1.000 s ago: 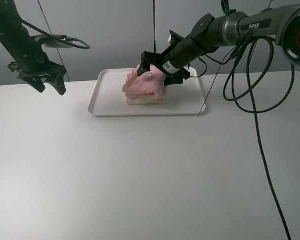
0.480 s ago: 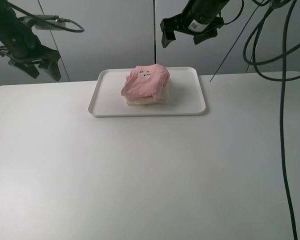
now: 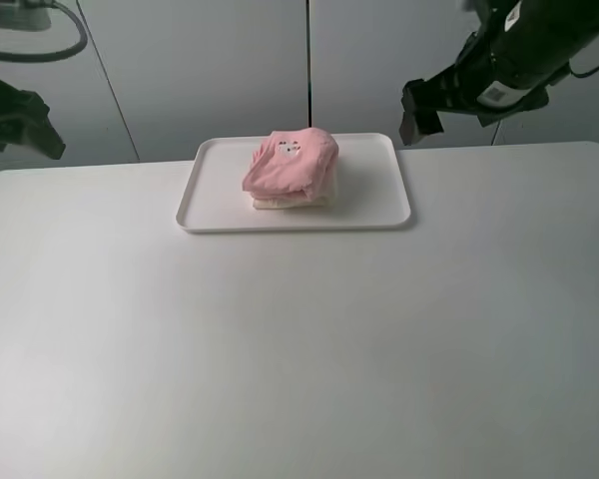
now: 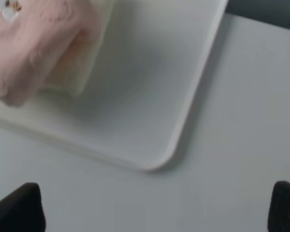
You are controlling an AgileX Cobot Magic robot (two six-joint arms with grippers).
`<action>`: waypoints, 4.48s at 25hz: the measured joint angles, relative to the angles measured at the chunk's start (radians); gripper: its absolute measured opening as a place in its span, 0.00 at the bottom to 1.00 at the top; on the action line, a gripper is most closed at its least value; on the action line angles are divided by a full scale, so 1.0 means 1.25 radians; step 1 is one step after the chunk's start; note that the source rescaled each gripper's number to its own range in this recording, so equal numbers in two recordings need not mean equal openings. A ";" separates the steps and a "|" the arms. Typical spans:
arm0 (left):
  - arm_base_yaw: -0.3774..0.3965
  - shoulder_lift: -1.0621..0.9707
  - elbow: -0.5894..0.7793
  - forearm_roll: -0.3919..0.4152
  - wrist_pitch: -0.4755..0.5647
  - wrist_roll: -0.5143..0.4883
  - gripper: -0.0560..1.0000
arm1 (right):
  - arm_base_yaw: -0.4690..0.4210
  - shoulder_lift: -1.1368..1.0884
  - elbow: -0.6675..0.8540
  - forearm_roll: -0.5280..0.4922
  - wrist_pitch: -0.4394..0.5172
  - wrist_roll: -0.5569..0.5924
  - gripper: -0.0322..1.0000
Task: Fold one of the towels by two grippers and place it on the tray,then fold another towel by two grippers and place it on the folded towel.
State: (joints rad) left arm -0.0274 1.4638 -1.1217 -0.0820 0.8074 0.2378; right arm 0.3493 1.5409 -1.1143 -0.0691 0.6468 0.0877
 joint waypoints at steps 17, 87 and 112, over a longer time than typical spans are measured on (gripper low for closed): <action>0.011 -0.603 0.266 0.000 0.157 -0.090 0.86 | 0.000 -0.787 0.353 -0.014 0.238 0.041 1.00; 0.091 -1.171 0.488 0.027 0.224 -0.147 0.86 | -0.339 -1.233 0.482 0.106 0.360 -0.139 1.00; 0.091 -1.171 0.488 0.027 0.224 -0.145 0.86 | -0.339 -1.233 0.482 0.108 0.360 -0.139 1.00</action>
State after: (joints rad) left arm 0.0869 0.0000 -0.5122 -0.0479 1.0880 0.0567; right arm -0.0750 -0.0004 -0.5122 0.0653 1.0974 -0.0860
